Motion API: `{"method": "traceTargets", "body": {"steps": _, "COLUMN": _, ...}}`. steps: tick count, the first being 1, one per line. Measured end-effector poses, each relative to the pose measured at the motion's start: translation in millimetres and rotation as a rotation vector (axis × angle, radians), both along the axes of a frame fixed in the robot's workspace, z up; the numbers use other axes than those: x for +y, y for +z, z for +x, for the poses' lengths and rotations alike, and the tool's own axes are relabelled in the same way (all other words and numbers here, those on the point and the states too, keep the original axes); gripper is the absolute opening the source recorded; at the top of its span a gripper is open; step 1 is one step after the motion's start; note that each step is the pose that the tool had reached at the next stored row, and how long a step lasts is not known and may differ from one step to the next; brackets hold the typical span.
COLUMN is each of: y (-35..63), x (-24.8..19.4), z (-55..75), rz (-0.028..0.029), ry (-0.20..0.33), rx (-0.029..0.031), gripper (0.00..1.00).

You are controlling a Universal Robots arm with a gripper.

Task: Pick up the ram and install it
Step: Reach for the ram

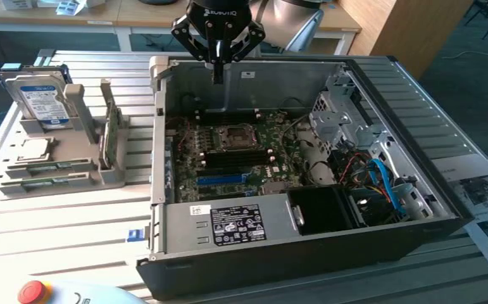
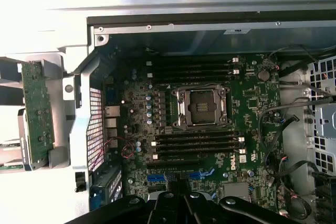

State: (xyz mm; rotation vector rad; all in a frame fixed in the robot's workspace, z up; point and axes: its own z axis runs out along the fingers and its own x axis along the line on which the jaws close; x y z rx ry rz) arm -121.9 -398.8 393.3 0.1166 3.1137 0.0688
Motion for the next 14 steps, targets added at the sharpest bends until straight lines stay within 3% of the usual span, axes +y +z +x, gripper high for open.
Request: {"method": "traceTargets", "body": {"steps": 14, "y": -0.3, "x": 5.2, "z": -17.3, "rz": 0.0000, "ry": 0.000, "rx": 0.0033, "gripper": 0.10}}
